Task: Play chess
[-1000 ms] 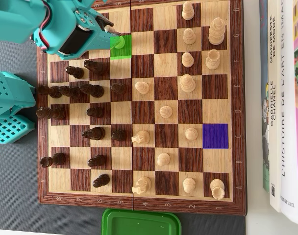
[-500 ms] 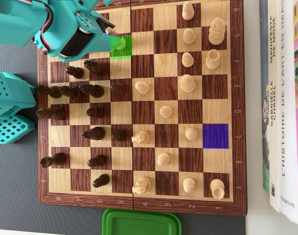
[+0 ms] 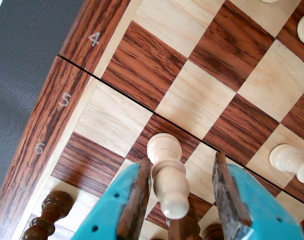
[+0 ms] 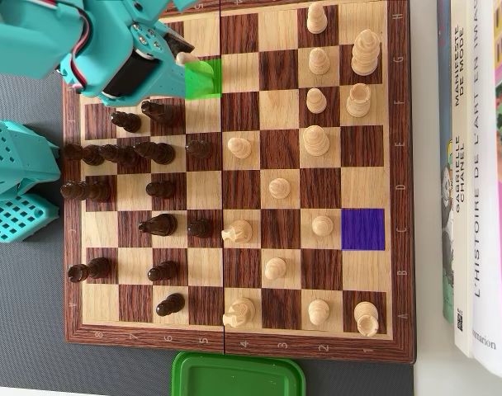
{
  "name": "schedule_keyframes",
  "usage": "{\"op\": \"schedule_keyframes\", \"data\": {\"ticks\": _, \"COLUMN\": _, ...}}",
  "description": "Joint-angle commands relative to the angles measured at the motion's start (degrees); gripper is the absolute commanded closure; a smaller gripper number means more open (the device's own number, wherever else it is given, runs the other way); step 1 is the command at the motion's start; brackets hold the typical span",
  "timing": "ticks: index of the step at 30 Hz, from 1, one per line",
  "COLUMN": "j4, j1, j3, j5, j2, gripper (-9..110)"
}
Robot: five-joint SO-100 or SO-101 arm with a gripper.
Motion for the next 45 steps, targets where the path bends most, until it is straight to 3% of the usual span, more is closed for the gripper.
{"op": "schedule_keyframes", "data": {"ticks": 1, "j4": -0.44, "j1": 0.09, "j3": -1.58, "j5": -0.09, "j2": 0.18, "gripper": 82}}
{"op": "schedule_keyframes", "data": {"ticks": 29, "j4": -0.44, "j1": -0.44, "j3": -1.67, "j5": 0.35, "j2": 13.18, "gripper": 82}}
{"op": "schedule_keyframes", "data": {"ticks": 45, "j4": -5.80, "j1": 15.38, "j3": 0.00, "j5": 0.26, "j2": 24.52, "gripper": 82}}
